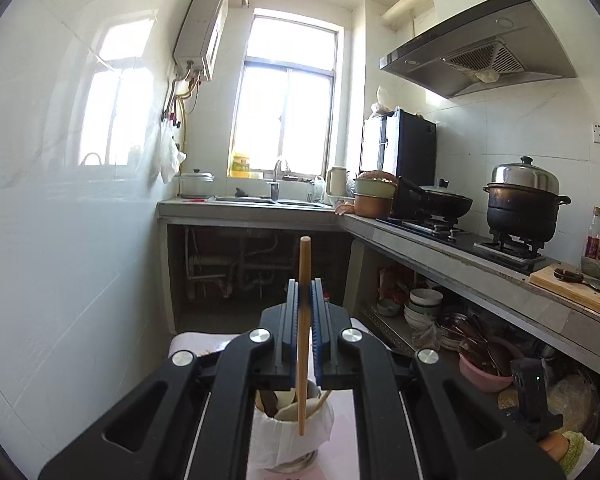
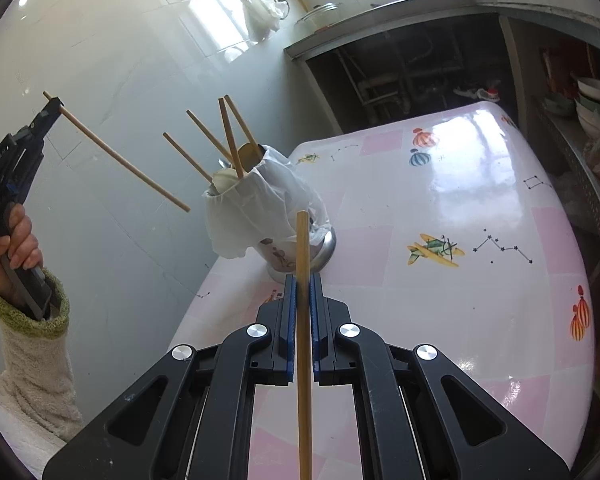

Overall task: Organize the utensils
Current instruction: 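Lower the chopstick into the holder and open the left tool, then lower the right tool's chopstick into the holder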

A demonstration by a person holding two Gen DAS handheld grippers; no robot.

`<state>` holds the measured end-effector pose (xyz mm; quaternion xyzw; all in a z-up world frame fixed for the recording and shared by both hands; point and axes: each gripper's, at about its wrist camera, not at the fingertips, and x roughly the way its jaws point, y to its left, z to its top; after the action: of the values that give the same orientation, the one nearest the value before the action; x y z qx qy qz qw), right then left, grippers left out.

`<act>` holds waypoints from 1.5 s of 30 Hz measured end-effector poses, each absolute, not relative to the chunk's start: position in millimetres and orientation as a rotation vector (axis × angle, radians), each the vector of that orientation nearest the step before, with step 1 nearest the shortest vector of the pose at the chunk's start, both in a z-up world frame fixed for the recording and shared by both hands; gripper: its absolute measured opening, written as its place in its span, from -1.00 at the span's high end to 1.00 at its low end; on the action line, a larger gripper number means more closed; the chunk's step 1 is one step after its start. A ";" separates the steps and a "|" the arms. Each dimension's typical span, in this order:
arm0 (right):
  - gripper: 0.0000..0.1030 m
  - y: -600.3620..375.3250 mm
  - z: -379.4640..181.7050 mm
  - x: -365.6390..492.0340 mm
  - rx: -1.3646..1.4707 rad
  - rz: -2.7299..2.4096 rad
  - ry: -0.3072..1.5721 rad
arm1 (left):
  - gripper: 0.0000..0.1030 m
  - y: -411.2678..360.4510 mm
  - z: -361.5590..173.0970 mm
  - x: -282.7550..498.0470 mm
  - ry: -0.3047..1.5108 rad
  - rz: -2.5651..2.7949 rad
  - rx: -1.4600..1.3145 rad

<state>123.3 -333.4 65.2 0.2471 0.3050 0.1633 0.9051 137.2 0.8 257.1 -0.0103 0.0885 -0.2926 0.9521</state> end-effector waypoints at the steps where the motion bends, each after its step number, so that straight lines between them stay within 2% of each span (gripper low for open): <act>1: 0.91 -333.6 65.1 123.2 0.511 0.338 0.630 | 0.90 -1.0 261.4 139.7 0.167 -0.588 -0.013; 10: 0.91 -336.6 64.6 123.6 0.519 0.337 0.625 | 0.90 -21.9 259.6 181.4 0.149 -0.514 0.033; 25: 0.91 -337.2 63.0 127.9 0.526 0.341 0.630 | 0.90 -38.2 198.1 225.4 0.270 -0.494 0.066; 41: 0.91 -333.4 73.9 122.5 0.495 0.340 0.619 | 0.88 -55.5 130.4 237.6 0.462 -0.530 0.153; 45: 0.91 -330.2 78.6 121.7 0.483 0.336 0.616 | 0.86 -52.2 128.2 235.4 0.468 -0.537 0.140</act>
<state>121.7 -330.2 78.6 0.2345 0.2986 0.1630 0.9107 235.4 -52.2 128.2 0.0686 0.2287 -0.2625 0.9349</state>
